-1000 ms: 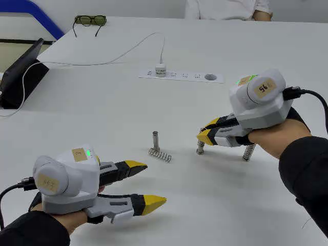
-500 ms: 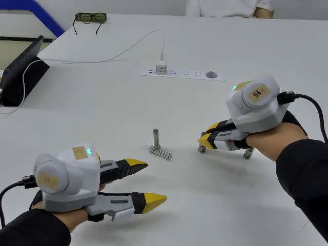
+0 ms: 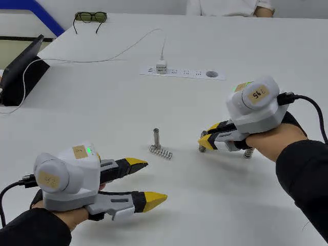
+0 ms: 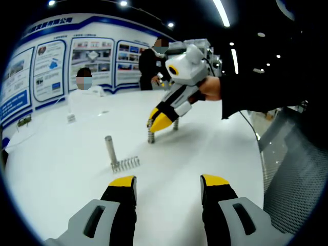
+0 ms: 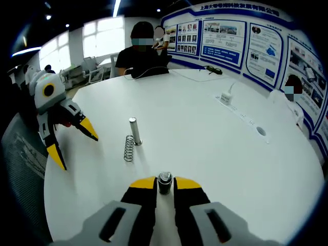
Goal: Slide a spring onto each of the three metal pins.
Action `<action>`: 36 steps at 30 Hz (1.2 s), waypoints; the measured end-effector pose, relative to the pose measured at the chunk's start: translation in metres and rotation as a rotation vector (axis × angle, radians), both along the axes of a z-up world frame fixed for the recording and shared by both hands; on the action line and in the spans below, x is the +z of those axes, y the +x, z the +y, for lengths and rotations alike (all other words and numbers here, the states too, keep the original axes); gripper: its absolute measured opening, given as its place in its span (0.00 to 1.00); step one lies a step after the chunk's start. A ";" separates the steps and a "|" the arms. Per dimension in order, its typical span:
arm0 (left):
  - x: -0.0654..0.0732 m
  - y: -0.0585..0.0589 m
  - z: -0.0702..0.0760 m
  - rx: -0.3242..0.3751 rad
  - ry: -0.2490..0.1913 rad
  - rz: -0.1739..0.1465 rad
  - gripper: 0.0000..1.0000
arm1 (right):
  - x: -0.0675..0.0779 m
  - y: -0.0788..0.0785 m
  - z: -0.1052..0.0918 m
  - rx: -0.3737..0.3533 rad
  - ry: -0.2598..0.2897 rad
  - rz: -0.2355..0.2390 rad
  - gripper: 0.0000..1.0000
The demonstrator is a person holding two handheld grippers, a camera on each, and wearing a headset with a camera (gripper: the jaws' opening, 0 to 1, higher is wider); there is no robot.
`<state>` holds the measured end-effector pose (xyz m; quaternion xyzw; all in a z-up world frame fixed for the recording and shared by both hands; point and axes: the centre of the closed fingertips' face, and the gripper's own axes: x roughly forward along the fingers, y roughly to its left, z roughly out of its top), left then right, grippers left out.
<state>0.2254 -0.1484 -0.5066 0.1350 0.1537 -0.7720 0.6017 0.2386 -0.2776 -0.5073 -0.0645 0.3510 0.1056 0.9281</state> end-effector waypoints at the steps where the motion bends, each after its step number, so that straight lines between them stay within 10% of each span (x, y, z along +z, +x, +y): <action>1: 0.000 0.000 0.000 0.000 0.000 0.000 0.51 | 0.000 0.000 0.000 -0.001 -0.002 0.000 0.14; 36: 0.003 0.001 0.002 0.005 -0.006 -0.006 0.51 | -0.008 -0.015 0.034 0.049 0.004 0.015 0.15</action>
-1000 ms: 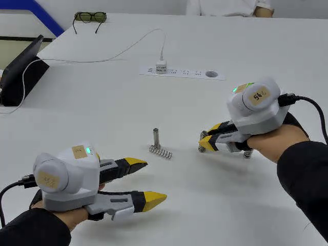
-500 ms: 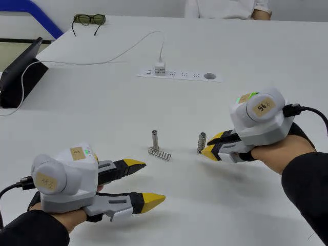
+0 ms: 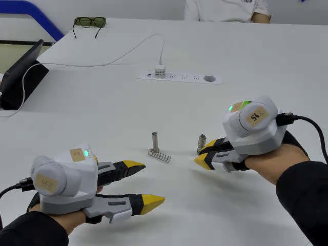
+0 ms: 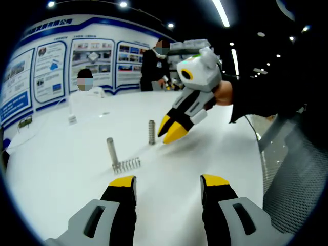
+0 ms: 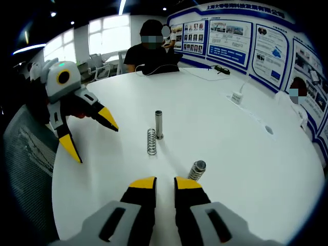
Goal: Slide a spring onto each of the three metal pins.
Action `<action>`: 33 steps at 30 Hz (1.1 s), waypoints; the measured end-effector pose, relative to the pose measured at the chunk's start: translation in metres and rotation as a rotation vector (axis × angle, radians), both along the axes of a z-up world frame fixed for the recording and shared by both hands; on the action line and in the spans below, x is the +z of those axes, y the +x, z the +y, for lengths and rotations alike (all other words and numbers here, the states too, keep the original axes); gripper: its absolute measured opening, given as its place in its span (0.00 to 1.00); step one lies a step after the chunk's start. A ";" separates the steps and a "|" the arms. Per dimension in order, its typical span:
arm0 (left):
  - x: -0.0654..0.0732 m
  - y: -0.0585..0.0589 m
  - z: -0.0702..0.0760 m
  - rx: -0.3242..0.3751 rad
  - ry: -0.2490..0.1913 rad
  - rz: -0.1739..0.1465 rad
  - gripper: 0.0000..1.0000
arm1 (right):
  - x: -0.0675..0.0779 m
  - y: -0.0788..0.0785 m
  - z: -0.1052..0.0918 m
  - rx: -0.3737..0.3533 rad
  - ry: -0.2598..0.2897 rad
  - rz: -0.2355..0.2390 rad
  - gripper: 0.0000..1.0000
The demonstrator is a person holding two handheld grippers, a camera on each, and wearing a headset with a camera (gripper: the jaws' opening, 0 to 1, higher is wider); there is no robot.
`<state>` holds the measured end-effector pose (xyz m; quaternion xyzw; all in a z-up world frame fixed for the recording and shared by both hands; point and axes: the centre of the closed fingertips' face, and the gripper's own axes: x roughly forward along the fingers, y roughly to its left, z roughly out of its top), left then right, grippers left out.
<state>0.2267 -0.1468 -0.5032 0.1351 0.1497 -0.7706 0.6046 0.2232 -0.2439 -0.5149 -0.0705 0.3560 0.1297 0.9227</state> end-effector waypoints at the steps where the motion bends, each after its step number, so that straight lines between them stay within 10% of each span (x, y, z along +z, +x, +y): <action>1: 0.000 0.000 0.000 0.000 0.000 0.000 0.51 | 0.000 0.001 0.001 0.003 0.000 -0.001 0.15; 33: -0.003 0.001 0.000 0.004 0.006 0.004 0.51 | -0.012 0.045 0.037 0.081 0.005 -0.010 0.19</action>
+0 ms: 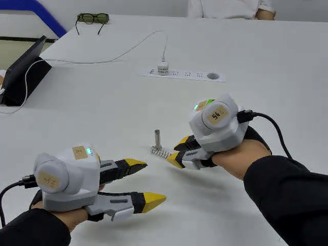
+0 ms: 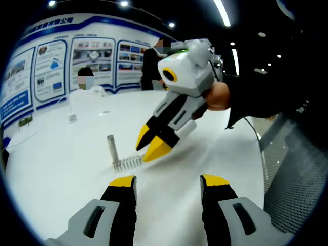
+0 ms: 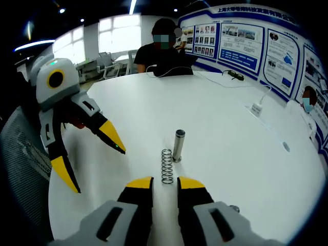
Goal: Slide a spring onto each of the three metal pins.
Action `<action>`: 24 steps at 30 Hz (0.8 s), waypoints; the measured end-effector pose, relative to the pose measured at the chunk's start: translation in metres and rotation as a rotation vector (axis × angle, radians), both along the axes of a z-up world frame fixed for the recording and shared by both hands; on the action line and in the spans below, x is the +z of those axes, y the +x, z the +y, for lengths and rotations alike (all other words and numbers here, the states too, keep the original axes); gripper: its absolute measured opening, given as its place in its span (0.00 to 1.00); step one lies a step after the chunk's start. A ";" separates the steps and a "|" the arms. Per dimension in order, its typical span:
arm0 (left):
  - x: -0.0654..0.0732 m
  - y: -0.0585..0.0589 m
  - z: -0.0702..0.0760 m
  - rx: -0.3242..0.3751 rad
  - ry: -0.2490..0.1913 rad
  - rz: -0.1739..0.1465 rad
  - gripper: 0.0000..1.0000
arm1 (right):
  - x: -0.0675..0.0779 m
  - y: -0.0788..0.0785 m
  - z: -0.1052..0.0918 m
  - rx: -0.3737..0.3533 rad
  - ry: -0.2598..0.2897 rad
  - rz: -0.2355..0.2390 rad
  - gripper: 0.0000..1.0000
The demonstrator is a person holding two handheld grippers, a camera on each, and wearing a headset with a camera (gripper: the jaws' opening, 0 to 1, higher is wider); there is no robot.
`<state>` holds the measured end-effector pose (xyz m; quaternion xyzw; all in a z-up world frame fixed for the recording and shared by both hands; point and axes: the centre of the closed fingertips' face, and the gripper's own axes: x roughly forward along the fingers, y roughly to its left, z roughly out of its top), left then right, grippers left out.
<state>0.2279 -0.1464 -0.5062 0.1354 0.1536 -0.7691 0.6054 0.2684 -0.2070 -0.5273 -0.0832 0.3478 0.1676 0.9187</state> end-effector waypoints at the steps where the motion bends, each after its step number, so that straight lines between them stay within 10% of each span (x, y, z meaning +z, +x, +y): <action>1: 0.000 0.000 0.000 0.001 0.000 0.000 0.51 | -0.001 0.000 0.000 -0.003 0.000 0.001 0.19; 24: -0.001 0.002 0.003 0.005 0.011 -0.004 0.51 | -0.014 0.011 0.002 -0.022 0.017 0.008 0.15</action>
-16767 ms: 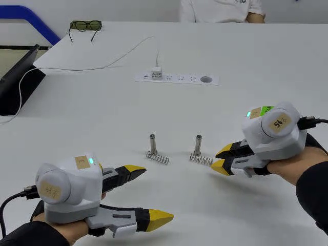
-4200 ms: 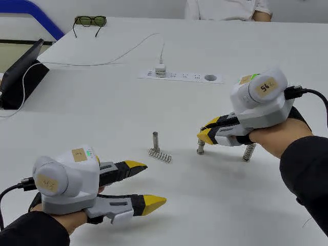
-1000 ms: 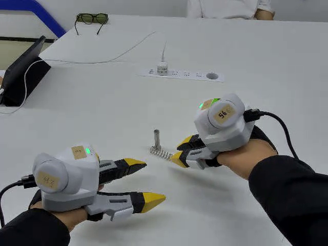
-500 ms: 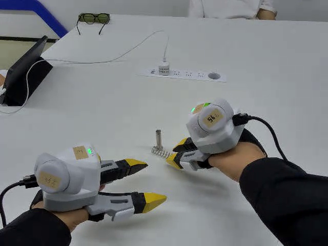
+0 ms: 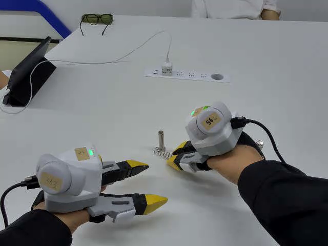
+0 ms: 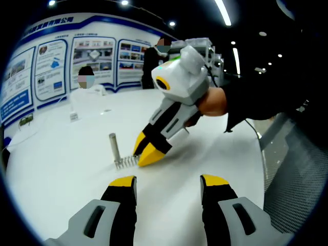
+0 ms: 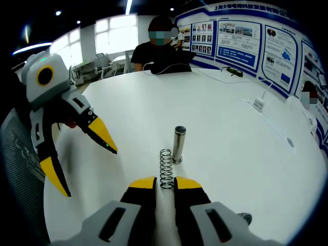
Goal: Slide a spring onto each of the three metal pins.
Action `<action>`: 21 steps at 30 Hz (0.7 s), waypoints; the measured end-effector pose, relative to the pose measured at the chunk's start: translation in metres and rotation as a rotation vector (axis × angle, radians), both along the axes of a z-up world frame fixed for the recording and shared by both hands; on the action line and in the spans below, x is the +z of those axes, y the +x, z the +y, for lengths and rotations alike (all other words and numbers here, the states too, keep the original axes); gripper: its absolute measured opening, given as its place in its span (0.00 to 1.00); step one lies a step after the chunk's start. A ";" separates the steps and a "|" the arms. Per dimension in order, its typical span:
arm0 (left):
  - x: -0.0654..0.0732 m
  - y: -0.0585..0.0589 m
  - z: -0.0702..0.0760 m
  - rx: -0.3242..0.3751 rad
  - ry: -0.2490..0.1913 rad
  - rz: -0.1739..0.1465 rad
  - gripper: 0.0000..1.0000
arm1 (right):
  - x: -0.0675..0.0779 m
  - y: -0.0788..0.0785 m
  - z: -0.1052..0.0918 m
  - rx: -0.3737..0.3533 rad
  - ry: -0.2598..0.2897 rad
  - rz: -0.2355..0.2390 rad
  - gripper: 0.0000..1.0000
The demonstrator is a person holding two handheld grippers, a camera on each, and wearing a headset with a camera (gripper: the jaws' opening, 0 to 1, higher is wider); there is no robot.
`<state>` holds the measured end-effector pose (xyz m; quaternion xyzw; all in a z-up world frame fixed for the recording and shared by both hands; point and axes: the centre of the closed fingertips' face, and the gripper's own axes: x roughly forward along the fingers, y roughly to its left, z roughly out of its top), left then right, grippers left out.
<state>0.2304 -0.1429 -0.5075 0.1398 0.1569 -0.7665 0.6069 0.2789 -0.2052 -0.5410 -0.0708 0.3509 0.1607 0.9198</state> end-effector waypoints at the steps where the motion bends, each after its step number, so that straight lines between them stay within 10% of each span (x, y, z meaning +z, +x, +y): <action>1: 0.000 0.000 0.000 0.001 0.001 -0.001 0.51 | 0.000 0.000 0.000 0.001 0.000 0.001 0.14; 21: 0.002 0.000 0.000 -0.002 0.000 -0.006 0.50 | 0.012 -0.017 0.007 0.057 -0.030 0.002 0.12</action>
